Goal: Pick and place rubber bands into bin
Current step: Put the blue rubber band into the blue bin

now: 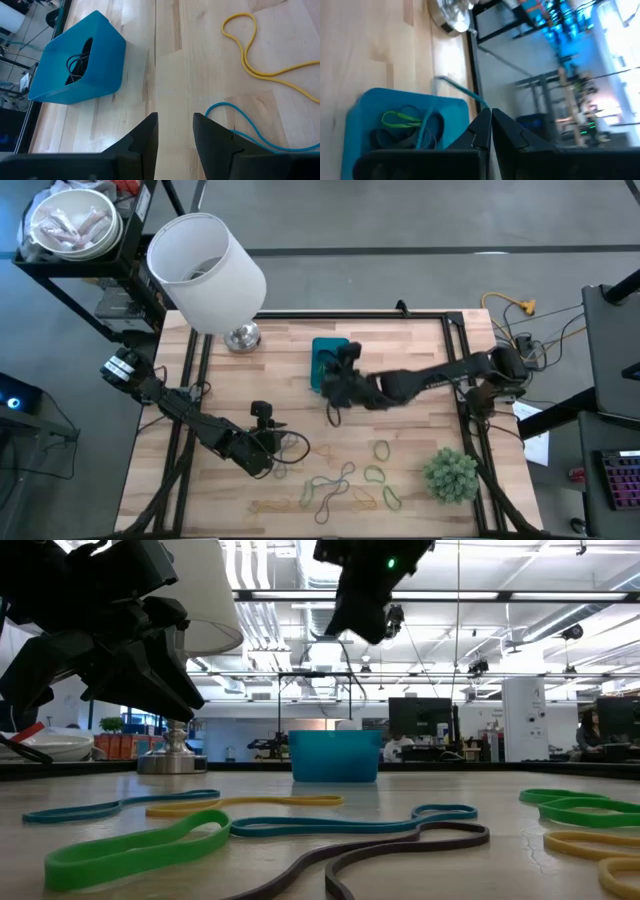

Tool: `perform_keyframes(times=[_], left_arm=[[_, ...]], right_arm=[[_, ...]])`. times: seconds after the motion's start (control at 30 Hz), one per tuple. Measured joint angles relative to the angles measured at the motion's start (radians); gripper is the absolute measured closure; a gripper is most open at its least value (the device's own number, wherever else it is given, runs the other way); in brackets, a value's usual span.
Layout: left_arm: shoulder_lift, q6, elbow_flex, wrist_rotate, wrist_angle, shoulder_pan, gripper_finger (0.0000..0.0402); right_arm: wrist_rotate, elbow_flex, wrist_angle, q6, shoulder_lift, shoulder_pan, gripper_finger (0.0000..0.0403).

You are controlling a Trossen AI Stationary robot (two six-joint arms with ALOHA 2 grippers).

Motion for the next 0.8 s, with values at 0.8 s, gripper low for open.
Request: perform_keyframes(times=[0.8], left_arm=[[0.000, 0.001, 0.000, 0.000, -0.002, 0.001, 0.0295]], right_arm=[[-0.539, -0.107, 0.006, 0.278, 0.007, -0.286, 0.0371]])
